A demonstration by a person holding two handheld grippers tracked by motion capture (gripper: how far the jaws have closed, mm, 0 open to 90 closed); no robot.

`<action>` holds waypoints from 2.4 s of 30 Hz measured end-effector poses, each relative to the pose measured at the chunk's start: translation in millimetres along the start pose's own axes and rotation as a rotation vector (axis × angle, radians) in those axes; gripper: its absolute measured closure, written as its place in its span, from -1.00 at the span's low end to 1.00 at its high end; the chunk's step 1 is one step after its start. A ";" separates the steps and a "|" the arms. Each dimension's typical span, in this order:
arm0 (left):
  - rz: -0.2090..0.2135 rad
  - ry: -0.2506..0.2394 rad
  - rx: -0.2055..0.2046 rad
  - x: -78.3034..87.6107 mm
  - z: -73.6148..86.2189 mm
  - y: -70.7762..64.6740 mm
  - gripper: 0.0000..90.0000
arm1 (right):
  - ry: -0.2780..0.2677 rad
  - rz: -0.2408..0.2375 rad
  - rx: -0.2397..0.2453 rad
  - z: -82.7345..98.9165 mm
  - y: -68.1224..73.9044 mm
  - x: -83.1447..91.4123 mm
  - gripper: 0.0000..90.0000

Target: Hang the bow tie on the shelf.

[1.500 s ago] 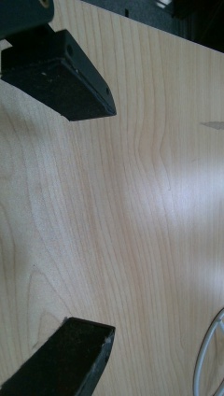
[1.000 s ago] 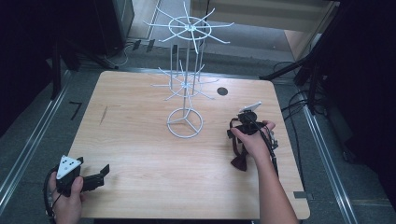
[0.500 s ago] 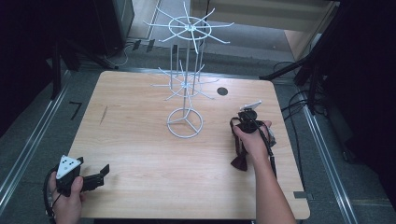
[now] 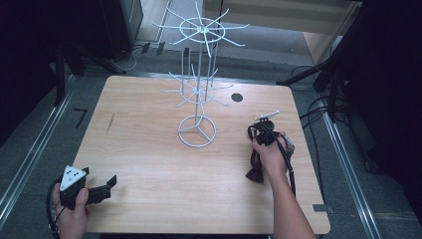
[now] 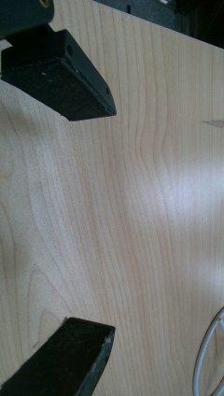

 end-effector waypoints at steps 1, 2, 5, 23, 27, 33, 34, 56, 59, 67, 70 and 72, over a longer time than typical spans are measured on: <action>0.000 0.000 0.000 0.0 0.0 0.0 -1.00 | 0.000 0.000 0.000 0.0 0.0 0.0 1.00; 0.000 0.001 0.000 0.0 0.0 0.0 -1.00 | -0.018 -0.001 -0.002 0.0 -1.0 0.4 1.00; 0.000 0.002 0.000 -0.1 0.1 0.1 -1.00 | -0.078 -0.029 -0.037 -2.2 -1.2 6.8 1.00; -0.006 0.001 -0.005 -0.2 0.0 0.0 -1.00 | -0.520 -0.221 -0.076 -14.5 16.0 97.0 1.00; -0.004 -0.001 -0.006 -0.2 -0.1 -0.2 -1.00 | -0.569 -0.246 -0.083 -15.6 21.2 111.9 1.00; -0.005 0.000 -0.007 -0.2 -0.1 -0.1 -1.00 | -0.609 -0.271 -0.085 -15.6 28.8 126.6 1.00; -0.004 -0.001 -0.007 -0.2 -0.2 -0.2 -1.00 | -0.615 -0.273 -0.084 -15.8 29.8 128.1 1.00; -0.005 -0.003 -0.008 0.3 -0.3 0.0 -1.00 | -0.743 -0.310 -0.058 -25.7 57.4 172.3 1.00; -0.003 -0.004 -0.009 0.5 -0.4 -0.5 -1.00 | -0.748 -0.319 -0.054 -26.4 61.4 174.5 1.00; 0.001 -0.020 -0.011 1.5 -1.6 -0.8 -1.00 | -0.749 -0.327 -0.039 -30.2 72.9 174.2 1.00; 0.002 -0.036 -0.012 2.4 -2.7 -0.8 -1.00 | -0.749 -0.329 -0.037 -32.5 76.9 173.8 1.00; 0.003 -0.046 -0.015 3.6 -3.6 -0.8 -1.00 | -0.748 -0.327 -0.035 -34.5 79.6 172.8 1.00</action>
Point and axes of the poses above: each handheld gripper's, and its own axes: x roughly backward along the jaws, z roughly out of its underside, y roughly to its left, the point moved 10 cm from there along -x, roughly forward along the jaws, and after that the axes turned 15 degrees about z, right-handed, at the moved point
